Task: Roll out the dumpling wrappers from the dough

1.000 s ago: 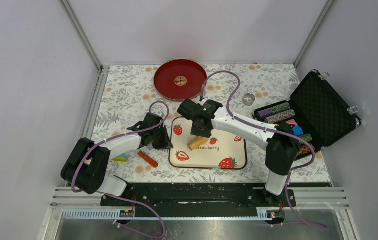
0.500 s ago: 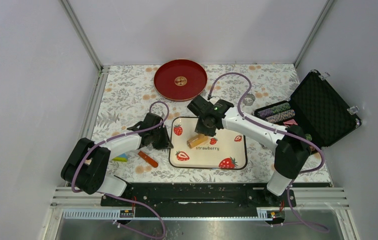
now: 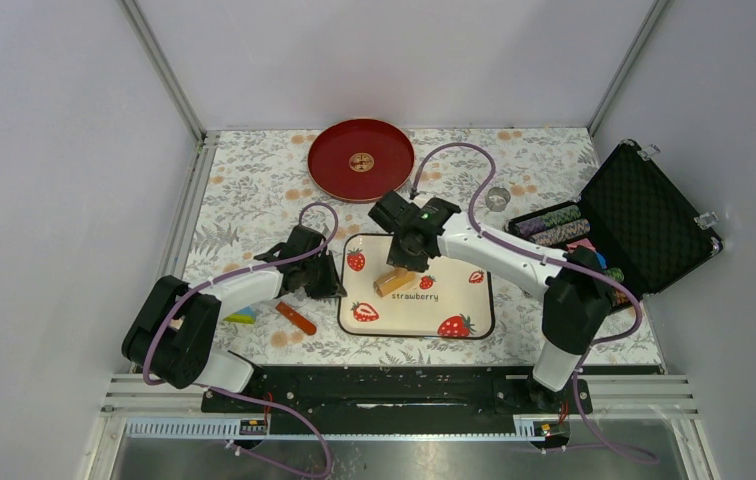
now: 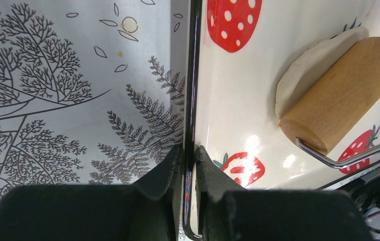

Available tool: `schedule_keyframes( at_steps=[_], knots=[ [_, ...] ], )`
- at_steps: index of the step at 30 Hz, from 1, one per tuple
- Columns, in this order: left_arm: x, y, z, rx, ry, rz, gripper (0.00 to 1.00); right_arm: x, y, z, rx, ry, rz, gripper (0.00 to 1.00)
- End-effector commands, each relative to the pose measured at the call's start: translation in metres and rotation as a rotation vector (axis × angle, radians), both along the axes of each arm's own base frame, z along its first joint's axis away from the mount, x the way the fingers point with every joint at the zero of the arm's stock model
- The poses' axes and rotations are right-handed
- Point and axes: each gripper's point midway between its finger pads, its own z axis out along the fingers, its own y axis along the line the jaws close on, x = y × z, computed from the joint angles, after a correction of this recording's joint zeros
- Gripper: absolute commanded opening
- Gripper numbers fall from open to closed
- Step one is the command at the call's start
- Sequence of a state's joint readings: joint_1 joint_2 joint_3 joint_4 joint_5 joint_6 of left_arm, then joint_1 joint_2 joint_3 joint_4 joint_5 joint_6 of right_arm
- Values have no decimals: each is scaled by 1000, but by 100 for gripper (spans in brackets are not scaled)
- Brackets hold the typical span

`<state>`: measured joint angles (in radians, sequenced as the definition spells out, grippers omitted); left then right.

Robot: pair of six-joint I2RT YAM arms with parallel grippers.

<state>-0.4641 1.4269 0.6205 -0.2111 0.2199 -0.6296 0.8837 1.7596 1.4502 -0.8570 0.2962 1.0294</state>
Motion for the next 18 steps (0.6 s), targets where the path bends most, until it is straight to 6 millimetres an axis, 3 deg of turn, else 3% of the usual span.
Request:
schedule_keyframes(
  at_steps=[1,18],
  knots=[
    [-15,23,-20,116,67,18,0,-42,-50,-82,-318,228,14,0],
    [-14,24,-20,117,66,20,0,-47,-41,-110,-367,279,62,0]
  ],
)
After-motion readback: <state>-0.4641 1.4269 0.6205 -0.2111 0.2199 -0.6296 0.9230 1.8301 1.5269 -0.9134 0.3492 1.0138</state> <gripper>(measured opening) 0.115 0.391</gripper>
